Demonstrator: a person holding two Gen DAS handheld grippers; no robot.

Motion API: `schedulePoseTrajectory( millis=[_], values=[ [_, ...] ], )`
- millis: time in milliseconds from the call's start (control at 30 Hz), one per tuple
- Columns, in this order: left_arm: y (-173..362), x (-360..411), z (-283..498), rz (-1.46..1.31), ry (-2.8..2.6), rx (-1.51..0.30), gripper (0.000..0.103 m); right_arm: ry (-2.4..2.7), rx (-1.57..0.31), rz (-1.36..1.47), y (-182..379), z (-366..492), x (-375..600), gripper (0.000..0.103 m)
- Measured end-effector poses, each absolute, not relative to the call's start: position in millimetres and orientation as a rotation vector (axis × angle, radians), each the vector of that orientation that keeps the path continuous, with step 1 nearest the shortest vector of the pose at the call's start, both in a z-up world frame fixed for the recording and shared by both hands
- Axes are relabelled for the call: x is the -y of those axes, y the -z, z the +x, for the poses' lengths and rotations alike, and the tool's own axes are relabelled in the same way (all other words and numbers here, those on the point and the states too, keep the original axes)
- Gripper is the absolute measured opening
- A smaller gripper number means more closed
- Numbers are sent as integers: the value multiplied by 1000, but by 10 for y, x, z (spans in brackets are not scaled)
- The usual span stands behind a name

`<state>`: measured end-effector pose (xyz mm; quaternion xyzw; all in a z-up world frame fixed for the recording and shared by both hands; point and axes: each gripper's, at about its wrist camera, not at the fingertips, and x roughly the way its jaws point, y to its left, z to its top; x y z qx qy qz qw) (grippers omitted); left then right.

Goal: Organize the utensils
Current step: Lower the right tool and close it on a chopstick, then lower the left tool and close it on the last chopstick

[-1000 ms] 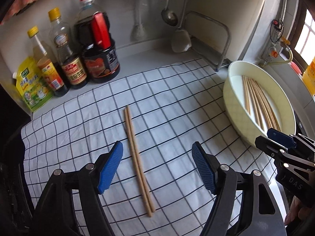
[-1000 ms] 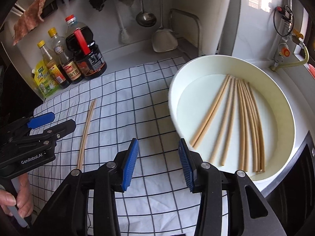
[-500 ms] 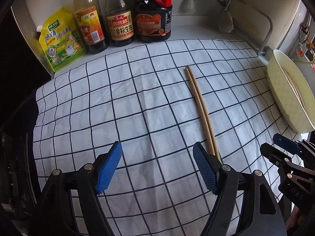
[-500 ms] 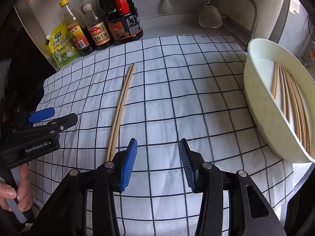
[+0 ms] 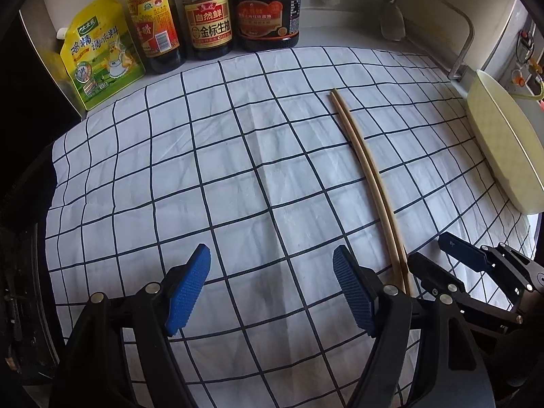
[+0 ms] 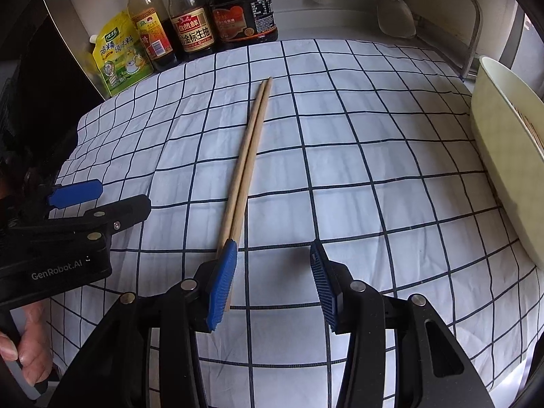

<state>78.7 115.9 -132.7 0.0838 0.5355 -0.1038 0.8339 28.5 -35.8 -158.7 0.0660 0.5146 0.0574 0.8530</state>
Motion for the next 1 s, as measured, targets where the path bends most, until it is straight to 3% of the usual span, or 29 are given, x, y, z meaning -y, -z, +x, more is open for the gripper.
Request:
schedulePoseTrajectory(
  millis=[467, 567, 633, 667, 1000],
  values=[
    [1316, -1193, 811, 159, 214, -1133, 73, -101, -1071, 2, 1618, 362, 138, 43],
    [1306, -1190, 819, 159, 211, -1130, 73, -120, -1068, -17, 1614, 364, 112, 30],
    [1311, -1182, 817, 159, 211, -1132, 73, -124, -1067, -41, 1611, 356, 96, 10],
    [1314, -1176, 817, 161, 211, -1133, 73, -128, -1065, -48, 1613, 351, 93, 8],
    [1402, -975, 818, 183, 246, -1140, 73, -79, -1058, 6, 1622, 221, 407, 7]
  ],
)
